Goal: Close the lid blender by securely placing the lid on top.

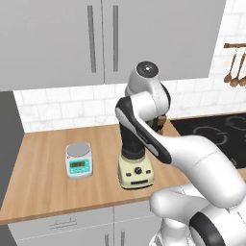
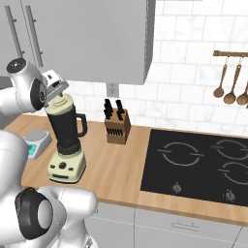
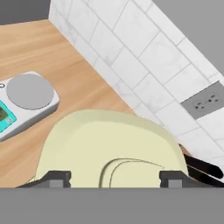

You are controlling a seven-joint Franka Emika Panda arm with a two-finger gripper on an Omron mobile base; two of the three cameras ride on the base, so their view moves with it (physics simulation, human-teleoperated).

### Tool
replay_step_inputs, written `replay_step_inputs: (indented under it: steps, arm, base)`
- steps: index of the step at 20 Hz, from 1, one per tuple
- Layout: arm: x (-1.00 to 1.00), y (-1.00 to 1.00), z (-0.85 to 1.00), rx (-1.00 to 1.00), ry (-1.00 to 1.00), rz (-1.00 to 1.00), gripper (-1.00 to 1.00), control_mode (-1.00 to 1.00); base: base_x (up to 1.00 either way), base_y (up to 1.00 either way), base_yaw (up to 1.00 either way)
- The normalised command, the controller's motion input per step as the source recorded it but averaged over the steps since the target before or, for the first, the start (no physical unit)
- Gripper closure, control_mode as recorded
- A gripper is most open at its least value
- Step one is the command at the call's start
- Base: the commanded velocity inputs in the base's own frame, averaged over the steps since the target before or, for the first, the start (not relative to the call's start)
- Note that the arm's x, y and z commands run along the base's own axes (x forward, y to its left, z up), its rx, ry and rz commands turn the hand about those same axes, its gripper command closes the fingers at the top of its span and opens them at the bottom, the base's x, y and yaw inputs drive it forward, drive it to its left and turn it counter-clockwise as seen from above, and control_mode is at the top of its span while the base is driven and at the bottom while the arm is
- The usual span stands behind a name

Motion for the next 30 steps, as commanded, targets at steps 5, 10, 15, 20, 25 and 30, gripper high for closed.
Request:
replay_step_inputs:
  steps: [5, 10, 15, 20, 25, 30]
  arm:
    - [0.00, 0.15, 0.00, 0.00, 0.00, 0.00, -1.00, -1.00]
    - [0.00, 0.01, 0.00, 0.02, -0.02, 0.00, -1.00, -1.00]
    - [-0.05, 0.00, 0.07, 0.03, -0.12, 0.00, -1.00, -1.00]
    - [-0.34, 0.00, 0.13, 0.05, -0.14, 0.00, -1.00, -1.00]
    - [-0.55, 0.00, 0.00, 0.05, -0.06, 0.00, -1.00, -1.00]
    - [-0.47, -0.06, 0.01, 0.05, 0.00, 0.00, -1.00, -1.00]
  base:
    - [0.00, 0.00, 0.00]
    - [0.00, 0.00, 0.00]
    - [0.00, 0.00, 0.00]
    - [0.00, 0.00, 0.00]
    - [0.00, 0.00, 0.00]
    - [0.00, 0.00, 0.00]
